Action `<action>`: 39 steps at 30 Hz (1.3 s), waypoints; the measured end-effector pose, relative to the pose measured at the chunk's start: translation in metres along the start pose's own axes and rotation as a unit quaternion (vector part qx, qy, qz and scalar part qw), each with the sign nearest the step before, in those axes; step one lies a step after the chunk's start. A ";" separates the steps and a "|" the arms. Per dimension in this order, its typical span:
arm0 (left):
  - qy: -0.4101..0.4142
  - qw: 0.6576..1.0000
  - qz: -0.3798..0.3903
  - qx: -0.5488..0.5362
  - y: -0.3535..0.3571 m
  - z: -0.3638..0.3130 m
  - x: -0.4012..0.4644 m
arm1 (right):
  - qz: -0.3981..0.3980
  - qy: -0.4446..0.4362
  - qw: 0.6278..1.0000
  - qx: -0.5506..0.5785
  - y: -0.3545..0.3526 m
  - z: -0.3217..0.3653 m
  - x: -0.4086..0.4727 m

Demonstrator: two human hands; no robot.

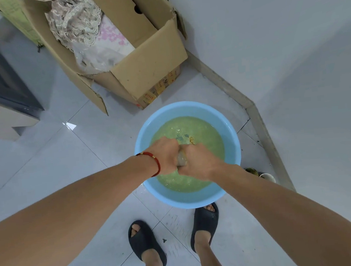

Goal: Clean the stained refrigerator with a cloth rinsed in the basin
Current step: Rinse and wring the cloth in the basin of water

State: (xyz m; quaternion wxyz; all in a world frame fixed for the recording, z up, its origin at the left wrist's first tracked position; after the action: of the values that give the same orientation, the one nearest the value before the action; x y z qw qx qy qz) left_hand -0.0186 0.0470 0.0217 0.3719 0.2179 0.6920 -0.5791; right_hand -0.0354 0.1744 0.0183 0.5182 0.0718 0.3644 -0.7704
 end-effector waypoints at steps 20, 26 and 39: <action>0.281 0.918 -0.279 -0.039 0.003 0.002 -0.033 | 0.112 0.058 0.633 0.763 0.019 -0.002 -0.039; 0.299 0.923 -0.188 0.149 -0.015 0.005 -0.024 | 0.138 0.056 0.818 0.556 0.002 0.009 -0.038; -0.009 0.999 -0.025 -0.023 0.005 -0.027 -0.029 | 0.067 -0.074 0.982 -0.160 -0.008 -0.009 -0.013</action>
State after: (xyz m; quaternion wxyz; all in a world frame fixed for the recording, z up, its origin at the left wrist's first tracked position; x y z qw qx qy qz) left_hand -0.0041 0.0784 0.0426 0.3682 0.1868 0.7068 -0.5745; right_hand -0.0389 0.1914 0.0224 0.5993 -0.0450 0.4381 -0.6685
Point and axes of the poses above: each hand's wrist, its own x-axis towards the middle knuckle, its own y-axis out of the palm, z = x × y, the point moved 2 cm from there along x, towards the middle knuckle, and after that the axes turned 13 degrees about -y, right-handed, at the moved point
